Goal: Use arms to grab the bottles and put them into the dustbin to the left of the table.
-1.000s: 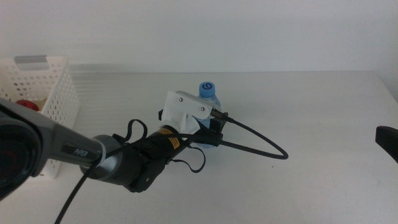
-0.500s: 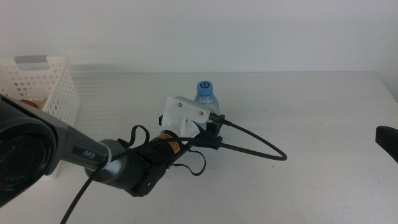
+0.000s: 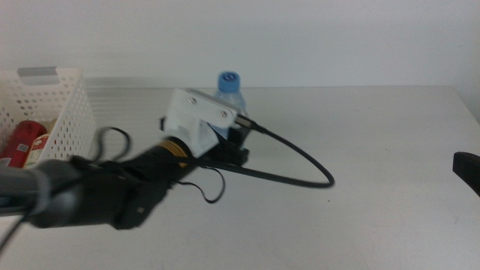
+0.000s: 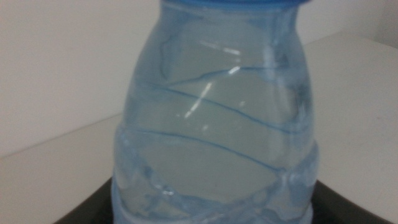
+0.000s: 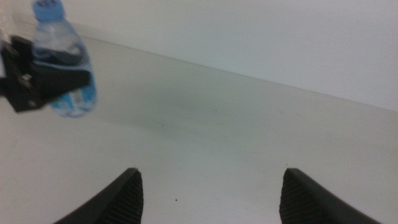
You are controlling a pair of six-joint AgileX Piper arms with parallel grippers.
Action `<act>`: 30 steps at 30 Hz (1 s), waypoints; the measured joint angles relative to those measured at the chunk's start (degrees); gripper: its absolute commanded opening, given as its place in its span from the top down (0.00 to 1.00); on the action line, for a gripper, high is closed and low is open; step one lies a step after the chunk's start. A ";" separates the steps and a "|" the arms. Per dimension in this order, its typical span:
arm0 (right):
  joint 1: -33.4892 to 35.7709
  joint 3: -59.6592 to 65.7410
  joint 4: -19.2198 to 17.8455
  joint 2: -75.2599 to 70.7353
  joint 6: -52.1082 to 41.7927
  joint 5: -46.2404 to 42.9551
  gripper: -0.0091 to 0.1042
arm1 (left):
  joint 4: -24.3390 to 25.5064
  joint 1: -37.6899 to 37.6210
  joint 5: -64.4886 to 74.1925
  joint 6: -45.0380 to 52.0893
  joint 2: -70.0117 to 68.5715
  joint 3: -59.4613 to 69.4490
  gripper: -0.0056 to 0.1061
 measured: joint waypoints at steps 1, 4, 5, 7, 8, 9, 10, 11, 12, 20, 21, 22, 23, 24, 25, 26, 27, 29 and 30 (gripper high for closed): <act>0.00 0.00 0.00 0.00 0.00 0.00 0.41 | 0.00 0.41 2.07 0.49 -1.99 0.38 0.99; 0.00 0.00 0.00 0.00 0.00 0.00 0.41 | 0.33 2.13 9.31 0.49 -7.37 0.86 0.99; 0.00 0.00 0.00 0.00 0.00 0.00 0.41 | 0.63 2.73 11.07 0.49 -8.87 0.96 0.99; 0.00 0.00 0.00 0.00 0.00 0.00 0.41 | 1.68 4.36 15.37 0.49 -12.46 1.10 0.99; 0.00 0.00 0.00 0.00 0.00 0.00 0.41 | 2.01 5.21 16.89 0.49 -14.15 1.10 0.99; 0.00 0.00 0.00 0.00 0.00 0.00 0.41 | 2.36 6.11 18.61 0.49 -15.77 1.14 0.99; 0.00 0.00 0.00 0.00 0.00 0.00 0.41 | 2.56 7.08 20.27 0.49 -17.35 1.14 0.99; 0.00 0.00 0.00 0.00 0.00 0.00 0.41 | 2.66 7.90 21.55 0.49 -18.56 1.14 0.99; 0.00 0.00 0.00 0.00 0.00 0.00 0.41 | 2.74 9.00 23.17 0.49 -20.00 1.14 0.99; 0.00 0.00 0.00 0.00 0.00 0.13 0.41 | 3.47 17.72 46.62 0.49 -25.72 -5.39 0.99; 0.00 0.00 0.00 0.00 0.00 0.13 0.41 | 3.76 18.60 49.90 0.49 -25.72 -7.10 0.99; 0.00 0.00 0.00 0.00 0.00 0.13 0.41 | 4.10 19.39 52.74 0.49 -25.72 -8.66 0.99; 0.00 0.00 0.00 0.00 0.00 0.13 0.41 | 4.24 20.03 54.99 0.83 -25.72 -10.16 0.99; 0.00 0.00 0.00 0.00 0.00 0.13 0.41 | 4.29 20.79 56.72 1.25 -25.72 -11.55 0.99; 0.00 0.00 0.00 0.00 0.00 0.13 0.41 | 4.29 21.54 58.05 1.75 -25.66 -12.86 0.99; 0.00 0.00 0.00 0.00 0.00 0.13 0.41 | 4.29 22.32 59.09 2.10 -25.59 -13.92 0.99; 0.00 0.00 0.00 0.00 0.00 0.13 0.41 | 4.29 23.12 60.46 2.78 -25.45 -15.29 0.99; 0.00 0.00 0.00 0.00 0.00 0.13 0.41 | 4.29 24.71 63.04 3.95 -24.73 -17.93 0.99; 0.00 0.00 0.00 0.00 0.00 0.13 0.41 | 4.29 25.63 64.66 4.69 -24.15 -19.45 0.99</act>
